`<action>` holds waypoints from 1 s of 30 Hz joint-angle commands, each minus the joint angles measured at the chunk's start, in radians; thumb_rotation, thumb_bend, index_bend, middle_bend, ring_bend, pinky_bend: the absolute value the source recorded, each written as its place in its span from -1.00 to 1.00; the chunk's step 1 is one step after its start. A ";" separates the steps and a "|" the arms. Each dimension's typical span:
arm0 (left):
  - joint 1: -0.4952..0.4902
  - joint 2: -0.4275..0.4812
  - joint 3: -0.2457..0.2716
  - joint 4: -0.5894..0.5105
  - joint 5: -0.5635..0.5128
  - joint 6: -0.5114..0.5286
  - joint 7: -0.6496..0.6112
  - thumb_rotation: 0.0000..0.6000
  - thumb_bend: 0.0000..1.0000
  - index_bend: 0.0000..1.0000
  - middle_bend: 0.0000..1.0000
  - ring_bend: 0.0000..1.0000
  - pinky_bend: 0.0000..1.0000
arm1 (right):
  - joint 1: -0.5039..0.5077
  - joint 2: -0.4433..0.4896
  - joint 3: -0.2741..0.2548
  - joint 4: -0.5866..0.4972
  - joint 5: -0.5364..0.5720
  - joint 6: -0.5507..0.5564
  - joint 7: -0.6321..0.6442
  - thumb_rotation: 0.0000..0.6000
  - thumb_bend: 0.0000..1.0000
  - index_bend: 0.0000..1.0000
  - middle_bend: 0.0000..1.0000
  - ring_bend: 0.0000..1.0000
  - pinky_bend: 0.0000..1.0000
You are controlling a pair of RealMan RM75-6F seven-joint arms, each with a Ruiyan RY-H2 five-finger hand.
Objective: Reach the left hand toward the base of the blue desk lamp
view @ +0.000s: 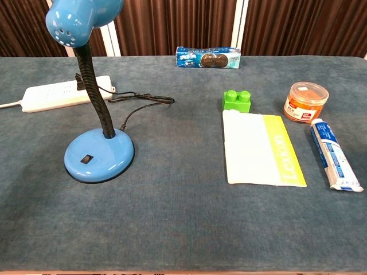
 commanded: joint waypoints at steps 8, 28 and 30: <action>0.000 -0.002 -0.001 -0.003 -0.003 -0.002 0.011 1.00 -0.65 -0.80 -0.63 -0.80 -0.62 | -0.001 0.001 0.001 -0.001 0.003 0.001 0.002 1.00 -0.79 -1.00 -0.96 -0.92 -1.00; -0.157 -0.050 0.033 0.016 0.086 -0.258 0.074 1.00 0.05 -0.92 0.37 0.35 0.37 | 0.005 -0.013 0.004 0.002 0.018 -0.011 -0.022 1.00 -0.79 -1.00 -0.96 -0.92 -1.00; -0.175 -0.062 0.035 0.016 0.060 -0.306 0.078 1.00 0.10 -0.92 0.42 0.40 0.41 | 0.005 -0.013 0.005 0.003 0.021 -0.012 -0.022 1.00 -0.79 -1.00 -0.96 -0.92 -1.00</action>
